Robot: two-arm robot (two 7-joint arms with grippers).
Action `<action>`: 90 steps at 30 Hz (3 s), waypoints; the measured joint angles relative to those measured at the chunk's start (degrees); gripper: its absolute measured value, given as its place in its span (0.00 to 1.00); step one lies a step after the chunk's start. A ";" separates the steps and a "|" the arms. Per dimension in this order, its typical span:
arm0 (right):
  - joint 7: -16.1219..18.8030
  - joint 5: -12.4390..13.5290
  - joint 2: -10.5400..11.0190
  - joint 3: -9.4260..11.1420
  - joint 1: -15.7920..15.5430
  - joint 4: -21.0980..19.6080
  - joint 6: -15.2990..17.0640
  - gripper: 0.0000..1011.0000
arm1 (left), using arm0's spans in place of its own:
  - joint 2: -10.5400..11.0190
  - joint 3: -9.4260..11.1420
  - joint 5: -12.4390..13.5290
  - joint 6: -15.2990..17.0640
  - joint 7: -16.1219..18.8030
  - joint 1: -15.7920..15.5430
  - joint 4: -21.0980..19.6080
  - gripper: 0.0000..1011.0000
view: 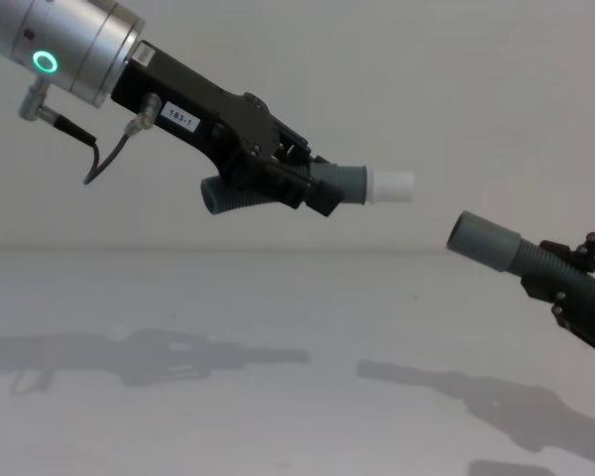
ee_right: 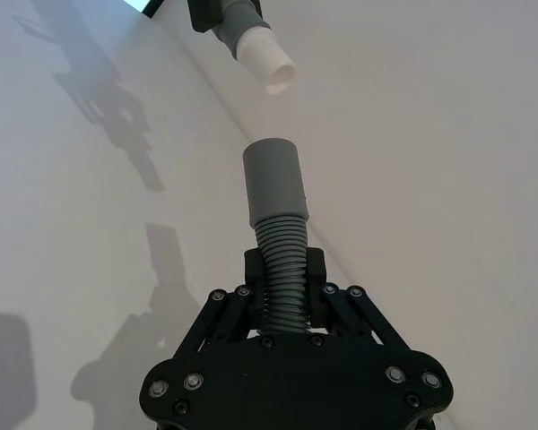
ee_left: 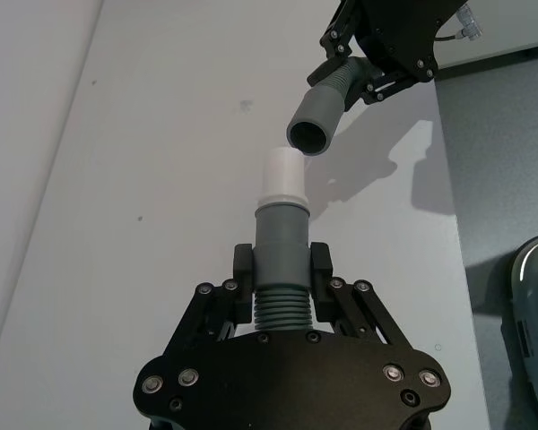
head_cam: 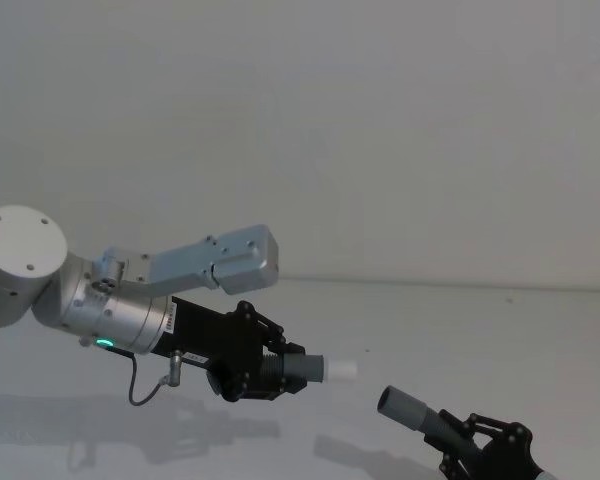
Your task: Use both hands to pick up one end of the pipe from the table, align the ends, and insert them.
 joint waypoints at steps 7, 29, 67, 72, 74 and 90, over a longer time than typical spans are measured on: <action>0.04 0.04 0.09 -0.04 -0.03 -0.10 0.18 0.23 | -0.12 0.22 -0.08 -0.09 0.03 -0.20 0.28 0.33; 0.11 0.13 0.21 -0.05 -0.08 -0.22 0.38 0.23 | -3.73 3.45 -0.36 -2.85 -5.50 -3.85 6.53 0.33; 0.00 1.10 1.17 -1.00 0.47 -0.37 -0.94 0.23 | -6.88 5.89 -1.74 -6.61 -8.34 -7.01 13.01 0.33; 0.07 1.36 1.34 -1.09 0.62 -0.52 -1.01 0.23 | -6.94 6.17 -1.91 -6.77 -8.36 -7.17 13.31 0.33; 0.13 1.54 1.40 -1.12 0.67 -0.64 -1.04 0.23 | -6.97 6.30 -1.95 -6.82 -8.36 -7.24 13.38 0.33; 1.13 2.94 2.23 -0.86 0.48 -2.43 -1.91 0.23 | -7.22 7.07 -2.17 -7.40 -8.37 -7.95 14.57 0.33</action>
